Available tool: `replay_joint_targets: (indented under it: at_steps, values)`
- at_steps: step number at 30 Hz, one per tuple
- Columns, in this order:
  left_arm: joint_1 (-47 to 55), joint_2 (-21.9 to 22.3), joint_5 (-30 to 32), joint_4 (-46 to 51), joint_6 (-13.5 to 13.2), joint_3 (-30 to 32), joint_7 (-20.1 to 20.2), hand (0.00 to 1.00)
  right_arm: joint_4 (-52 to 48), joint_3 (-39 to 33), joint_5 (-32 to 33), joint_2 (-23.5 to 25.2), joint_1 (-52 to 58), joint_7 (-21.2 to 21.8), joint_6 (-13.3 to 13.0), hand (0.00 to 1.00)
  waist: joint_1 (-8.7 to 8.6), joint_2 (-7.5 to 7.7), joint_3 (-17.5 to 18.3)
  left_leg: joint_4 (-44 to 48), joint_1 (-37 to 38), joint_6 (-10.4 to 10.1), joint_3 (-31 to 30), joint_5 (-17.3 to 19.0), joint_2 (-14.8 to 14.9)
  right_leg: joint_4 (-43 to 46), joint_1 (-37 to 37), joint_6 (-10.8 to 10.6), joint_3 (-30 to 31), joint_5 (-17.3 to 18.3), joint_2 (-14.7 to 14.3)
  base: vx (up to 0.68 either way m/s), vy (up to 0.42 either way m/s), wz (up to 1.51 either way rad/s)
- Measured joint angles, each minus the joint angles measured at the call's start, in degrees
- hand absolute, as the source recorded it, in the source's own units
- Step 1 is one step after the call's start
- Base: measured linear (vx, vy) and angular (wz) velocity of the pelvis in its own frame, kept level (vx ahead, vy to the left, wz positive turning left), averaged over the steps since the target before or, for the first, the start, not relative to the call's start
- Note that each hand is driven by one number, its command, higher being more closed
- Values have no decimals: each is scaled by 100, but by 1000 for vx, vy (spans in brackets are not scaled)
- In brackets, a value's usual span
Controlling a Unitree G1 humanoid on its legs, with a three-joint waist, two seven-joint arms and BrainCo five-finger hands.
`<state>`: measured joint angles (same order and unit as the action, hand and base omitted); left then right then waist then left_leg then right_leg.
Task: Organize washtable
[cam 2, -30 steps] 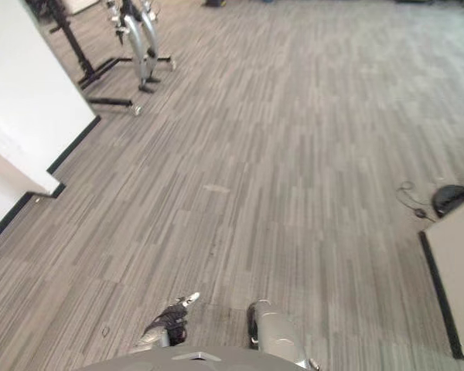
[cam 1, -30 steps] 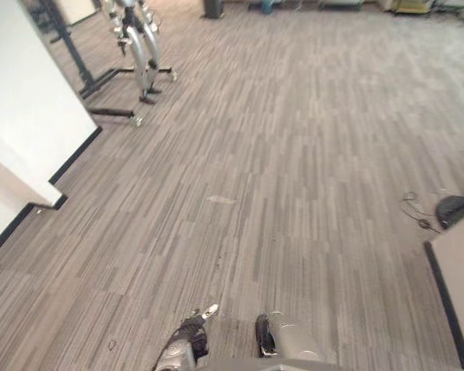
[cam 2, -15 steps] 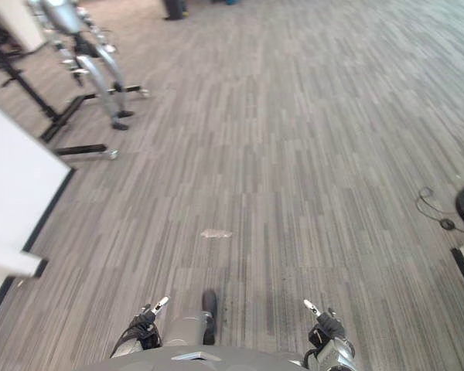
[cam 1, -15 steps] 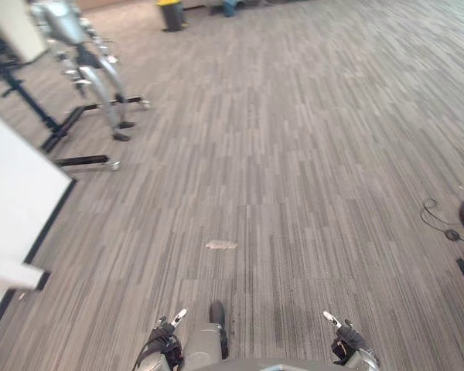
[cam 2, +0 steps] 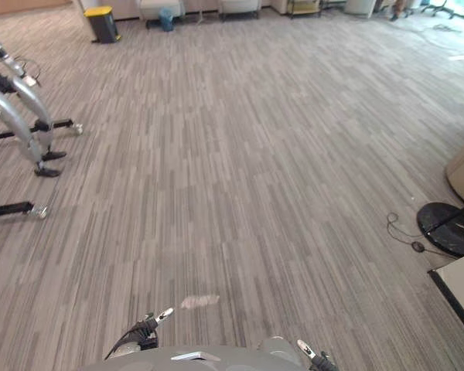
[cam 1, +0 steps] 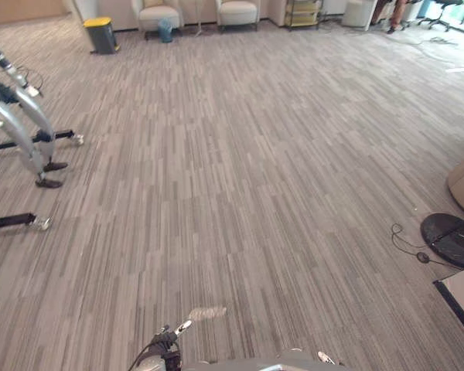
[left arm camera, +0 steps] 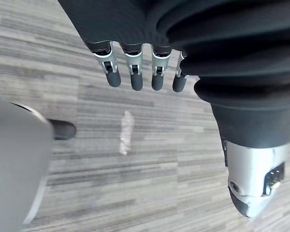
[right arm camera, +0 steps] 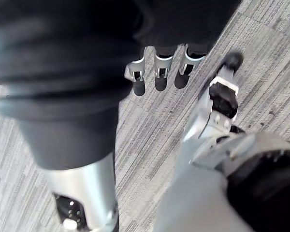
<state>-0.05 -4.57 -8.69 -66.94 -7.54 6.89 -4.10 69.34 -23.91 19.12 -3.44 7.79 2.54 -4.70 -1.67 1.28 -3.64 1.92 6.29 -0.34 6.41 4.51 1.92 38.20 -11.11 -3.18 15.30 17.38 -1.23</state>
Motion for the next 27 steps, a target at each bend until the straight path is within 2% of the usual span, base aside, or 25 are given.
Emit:
replay_joint_targets:
  at_steps: [1,2,3,5,6,7,8,9,10,11,13,16,17,18,22,27]
  values:
    - [-85,1,-6,-1,-12,-5,4,0,20,-24,0,7,-2,0,5,0,-75,63,-13,12,6,-113,-59,92,-7,-1074,-58,-88,-112,-191,-73,-70,-218,41]
    - [-119,63,-6,-64,-4,-16,6,0,63,-53,0,-60,31,-3,4,0,-211,43,-21,53,68,-171,-237,178,-7,-1444,129,223,-350,-651,-42,-59,-212,48]
    - [-104,162,1,-76,-3,-28,21,0,68,-140,-1,-79,90,-10,0,0,-218,-44,6,84,78,-197,-311,195,47,-1482,195,282,-403,-644,-75,126,-224,47]
    - [-63,359,21,-82,12,57,57,0,107,-413,-10,-129,114,-23,32,0,-220,-121,-153,652,106,-440,-441,532,146,-1295,409,413,-636,-349,-105,195,-193,44]
    - [-55,369,24,-21,4,147,74,0,109,-418,-12,-103,145,-25,44,0,-204,-95,-180,933,24,-509,-437,577,163,-1327,521,439,-685,-325,-96,108,-157,51]
    - [-55,396,19,36,-2,321,78,0,99,-391,-18,-57,188,-25,42,0,-116,-75,-185,1738,-281,-665,-402,675,235,-1441,685,454,-789,-317,-80,40,-105,37]
    - [-54,417,15,86,-4,419,78,0,96,-389,-19,-47,207,-24,42,0,-103,-80,-185,2253,-509,-758,-412,727,285,-1532,771,461,-882,-321,-79,28,-99,56]
    - [-50,468,13,194,-5,526,78,0,89,-398,-26,-43,177,-27,40,0,-84,-93,-188,3335,-995,-823,-428,748,386,-1686,969,469,-1068,-321,-83,19,-35,59]
    - [-26,488,13,235,-18,565,89,0,84,-402,-66,-44,147,-33,40,0,-52,-103,-187,3851,-1213,-820,-375,749,446,-1793,1128,475,-1146,-325,-100,7,10,54]
    - [-26,488,14,256,-49,603,101,0,78,-426,-66,-51,94,-33,35,0,1,-102,-187,3992,-1303,-779,-280,772,482,-1892,1260,483,-1163,-330,-111,-1,55,19]
    - [-28,457,14,223,-67,627,104,0,81,-552,-64,-113,-57,-35,5,0,60,-93,-189,3513,-1206,-619,-75,869,535,-2020,1479,485,-1146,-334,-65,-40,78,-1]
    - [-16,401,15,150,-59,630,103,0,96,-567,-63,-205,-179,-33,-10,0,52,-90,-186,1922,-946,-511,-60,766,535,-2118,1515,388,-1081,-317,128,-88,112,-7]
    - [6,393,16,71,-67,630,100,0,108,-558,-64,-246,-172,-31,-1,0,58,-165,-154,1198,-837,-520,-94,266,548,-2115,1427,281,-997,-263,139,-33,156,-17]
    - [6,386,15,36,-62,633,103,0,107,-546,-64,-271,-183,-32,-3,0,64,-199,-167,973,-784,-682,-102,50,541,-2089,1404,223,-949,-228,155,35,238,-26]
    - [55,71,37,-285,8,335,99,0,267,-470,-64,-86,-77,-27,35,0,35,-11,-30,15,-452,-365,130,-289,28,-2545,1412,-64,-718,-362,601,138,215,-17]
    - [102,-40,63,-286,6,-30,126,0,272,-267,-111,-47,32,-24,44,0,38,6,21,-516,-382,-141,126,-489,-327,-2963,1440,-269,-769,-505,935,159,117,4]
